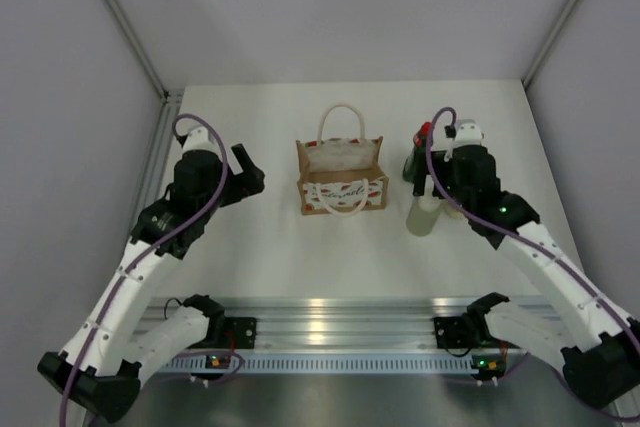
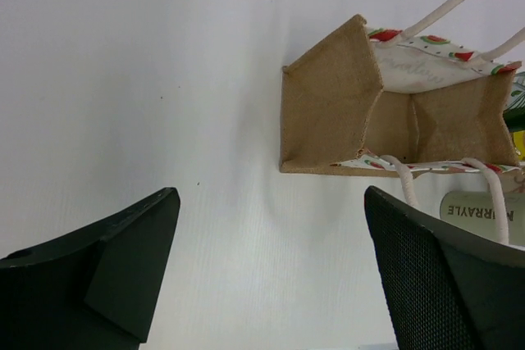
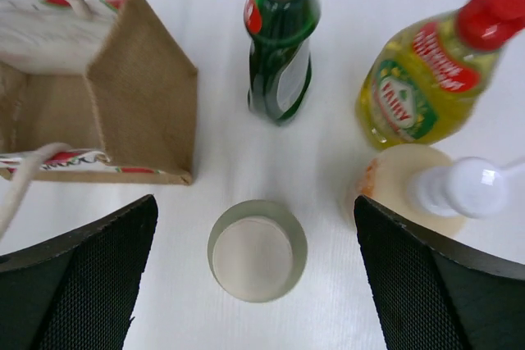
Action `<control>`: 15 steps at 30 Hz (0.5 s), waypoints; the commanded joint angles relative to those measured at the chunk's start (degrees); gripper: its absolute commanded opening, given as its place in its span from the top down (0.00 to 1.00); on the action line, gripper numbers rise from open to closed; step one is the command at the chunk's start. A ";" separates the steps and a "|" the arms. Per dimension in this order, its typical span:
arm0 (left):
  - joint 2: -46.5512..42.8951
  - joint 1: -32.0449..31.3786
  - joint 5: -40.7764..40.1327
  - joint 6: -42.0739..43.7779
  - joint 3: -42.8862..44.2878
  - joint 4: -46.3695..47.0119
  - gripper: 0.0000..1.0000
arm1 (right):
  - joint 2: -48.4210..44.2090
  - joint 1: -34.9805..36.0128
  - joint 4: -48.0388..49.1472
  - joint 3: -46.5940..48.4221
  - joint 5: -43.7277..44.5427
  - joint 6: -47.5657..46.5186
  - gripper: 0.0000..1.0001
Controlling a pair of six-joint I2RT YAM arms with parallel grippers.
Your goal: Take the personal care products out of the canvas bag
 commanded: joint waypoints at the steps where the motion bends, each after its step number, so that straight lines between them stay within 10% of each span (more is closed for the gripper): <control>1: -0.03 -0.05 -5.23 3.35 8.58 -9.80 0.02 | -10.32 -0.36 -7.68 5.25 4.50 -2.18 0.01; 15: -12.68 -0.05 -12.90 13.74 20.19 -25.12 0.02 | -28.47 -0.45 -32.82 18.18 10.55 -7.01 0.00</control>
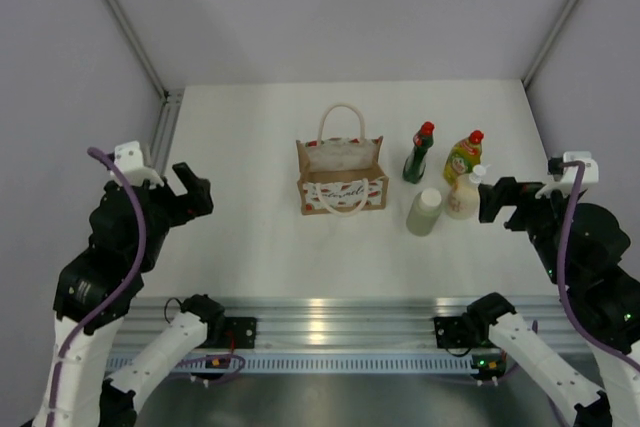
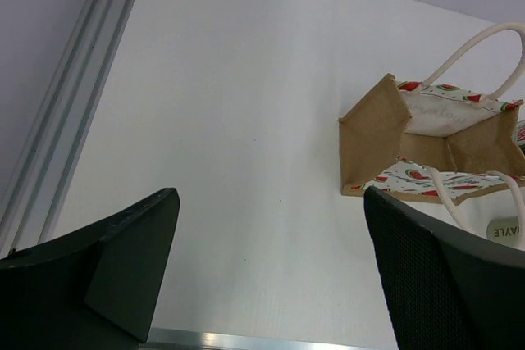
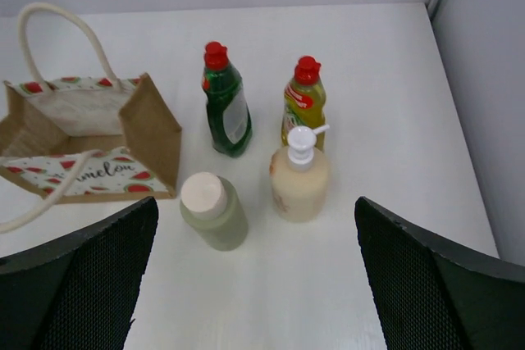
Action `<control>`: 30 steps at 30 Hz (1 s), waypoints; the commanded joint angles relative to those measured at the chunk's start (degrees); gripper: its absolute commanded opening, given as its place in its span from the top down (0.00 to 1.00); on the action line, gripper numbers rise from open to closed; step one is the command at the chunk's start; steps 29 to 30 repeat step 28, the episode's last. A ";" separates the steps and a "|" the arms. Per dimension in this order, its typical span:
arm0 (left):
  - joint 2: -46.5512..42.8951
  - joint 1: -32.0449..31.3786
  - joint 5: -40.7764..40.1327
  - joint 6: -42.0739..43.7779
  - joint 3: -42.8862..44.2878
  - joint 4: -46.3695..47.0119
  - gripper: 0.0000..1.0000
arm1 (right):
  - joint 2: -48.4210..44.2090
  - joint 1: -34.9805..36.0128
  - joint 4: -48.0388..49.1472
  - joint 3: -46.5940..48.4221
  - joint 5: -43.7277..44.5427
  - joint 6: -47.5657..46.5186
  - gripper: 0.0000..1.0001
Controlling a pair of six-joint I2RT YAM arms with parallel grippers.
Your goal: Take the personal care products out of the canvas bag
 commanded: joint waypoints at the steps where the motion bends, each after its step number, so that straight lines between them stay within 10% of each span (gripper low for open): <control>1: -1.89 0.04 -0.02 2.04 1.18 -5.61 0.02 | 1.57 -0.27 -11.10 1.28 5.62 -2.67 0.00; 30: -7.78 -0.05 1.75 -1.82 -5.42 -8.16 0.02 | -7.84 -0.36 -11.74 -0.82 3.44 -3.55 0.01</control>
